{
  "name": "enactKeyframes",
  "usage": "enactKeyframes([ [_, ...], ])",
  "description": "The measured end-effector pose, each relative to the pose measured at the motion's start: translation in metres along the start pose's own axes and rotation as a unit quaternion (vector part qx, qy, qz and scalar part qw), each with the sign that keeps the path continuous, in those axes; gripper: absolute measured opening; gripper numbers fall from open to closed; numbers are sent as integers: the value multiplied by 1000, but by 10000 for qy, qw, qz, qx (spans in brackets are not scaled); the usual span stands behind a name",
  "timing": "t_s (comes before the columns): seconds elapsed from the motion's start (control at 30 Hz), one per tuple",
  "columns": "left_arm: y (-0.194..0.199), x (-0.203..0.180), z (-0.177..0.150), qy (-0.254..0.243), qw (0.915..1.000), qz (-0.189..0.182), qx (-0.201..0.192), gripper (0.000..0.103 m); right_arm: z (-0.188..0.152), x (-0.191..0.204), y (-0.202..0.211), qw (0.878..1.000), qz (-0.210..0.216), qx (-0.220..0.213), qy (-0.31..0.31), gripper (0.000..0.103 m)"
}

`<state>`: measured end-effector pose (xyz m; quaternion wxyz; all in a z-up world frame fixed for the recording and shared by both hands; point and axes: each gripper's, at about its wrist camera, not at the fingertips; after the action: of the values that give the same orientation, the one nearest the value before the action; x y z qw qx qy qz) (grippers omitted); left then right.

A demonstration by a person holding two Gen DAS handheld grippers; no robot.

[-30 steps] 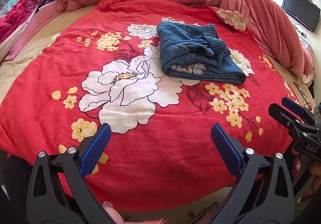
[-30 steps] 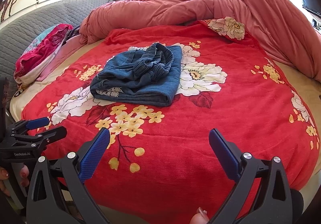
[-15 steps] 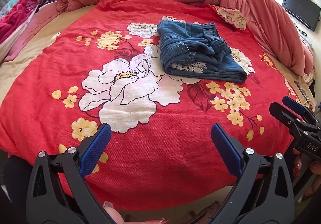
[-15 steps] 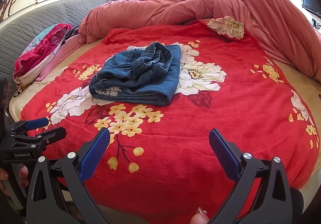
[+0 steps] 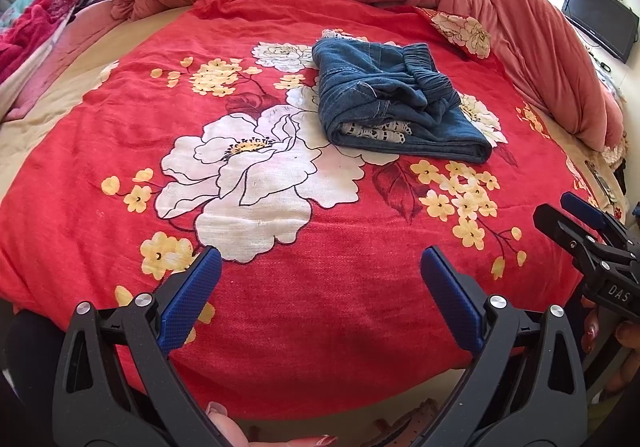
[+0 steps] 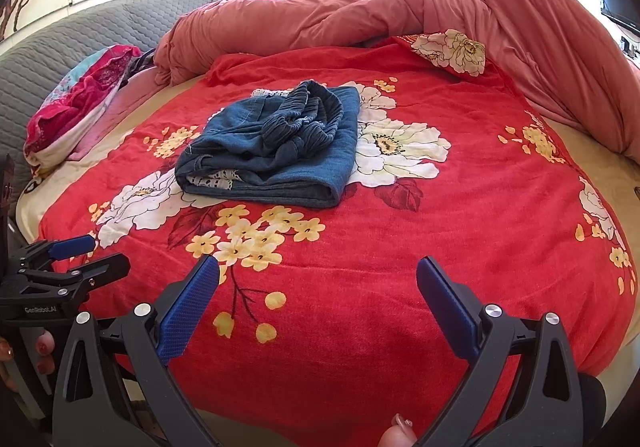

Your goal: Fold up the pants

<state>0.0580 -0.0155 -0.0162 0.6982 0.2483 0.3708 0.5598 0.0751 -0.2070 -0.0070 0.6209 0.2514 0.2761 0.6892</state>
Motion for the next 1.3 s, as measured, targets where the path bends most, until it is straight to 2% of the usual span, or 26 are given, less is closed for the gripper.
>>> enactKeyframes([
  [1.0, -4, -2, -1, -62, 9999, -11, 102, 94, -1, -2, -3, 10000, -18, 43, -1, 98],
  [1.3, -9, 16, 5, 185, 9993, -241, 206, 94, 0, -14, -13, 9997, -95, 168, -154, 98],
])
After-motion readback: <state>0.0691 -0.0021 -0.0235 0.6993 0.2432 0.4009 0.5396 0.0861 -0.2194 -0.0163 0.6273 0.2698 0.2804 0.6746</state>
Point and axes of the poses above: each gripper's, at about its wrist camera, not at the fingertips, and y roughly against the way its jaws point, x to its left, z to its top, and after that the axes turned 8 degrees about -z, right-handed
